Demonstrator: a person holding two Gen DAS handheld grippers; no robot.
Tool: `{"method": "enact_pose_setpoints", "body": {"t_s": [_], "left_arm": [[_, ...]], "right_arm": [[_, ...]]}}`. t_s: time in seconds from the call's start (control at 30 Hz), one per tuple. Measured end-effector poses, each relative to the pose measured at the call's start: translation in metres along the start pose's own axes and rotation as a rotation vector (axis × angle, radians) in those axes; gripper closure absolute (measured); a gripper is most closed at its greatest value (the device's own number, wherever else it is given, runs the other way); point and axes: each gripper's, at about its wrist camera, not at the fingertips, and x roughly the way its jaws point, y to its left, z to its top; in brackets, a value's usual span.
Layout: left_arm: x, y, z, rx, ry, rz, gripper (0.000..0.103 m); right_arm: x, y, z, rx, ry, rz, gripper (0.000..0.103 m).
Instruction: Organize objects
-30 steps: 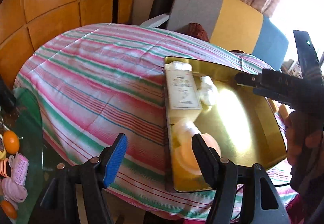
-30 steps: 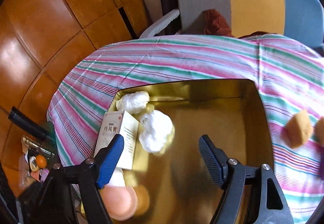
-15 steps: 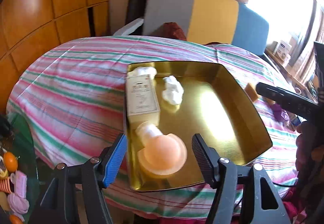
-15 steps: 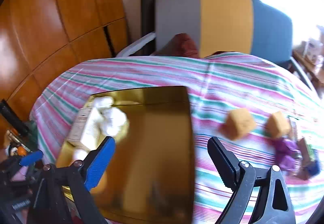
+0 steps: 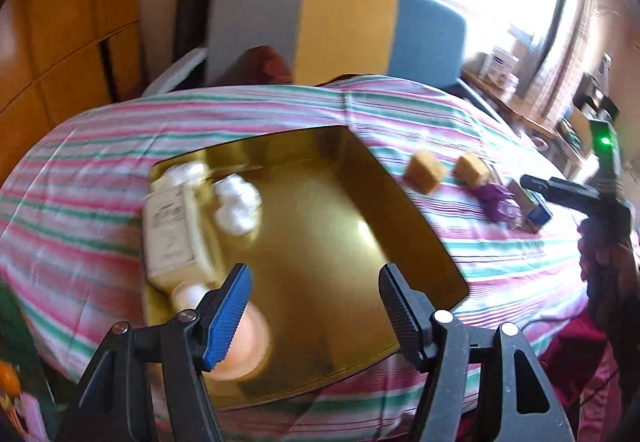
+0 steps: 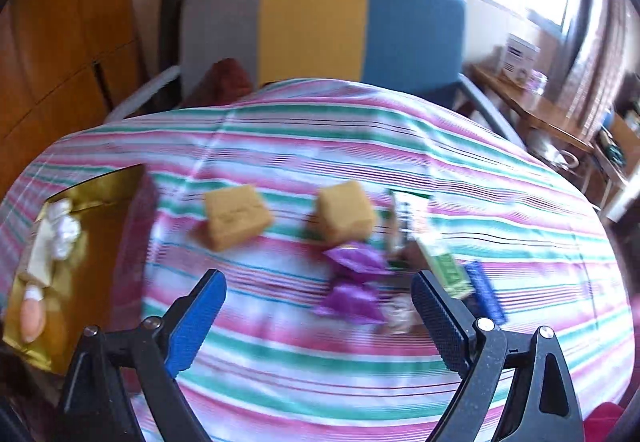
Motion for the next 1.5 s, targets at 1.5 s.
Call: {"method": "enact_pose_setpoints", "body": {"t_s": [1.5], "left_arm": [[0.234, -0.204, 0.112, 0.469, 0.373, -0.014, 0.042]], "right_arm": [[0.006, -0.161, -0.019, 0.616, -0.122, 0.170, 0.006]]}}
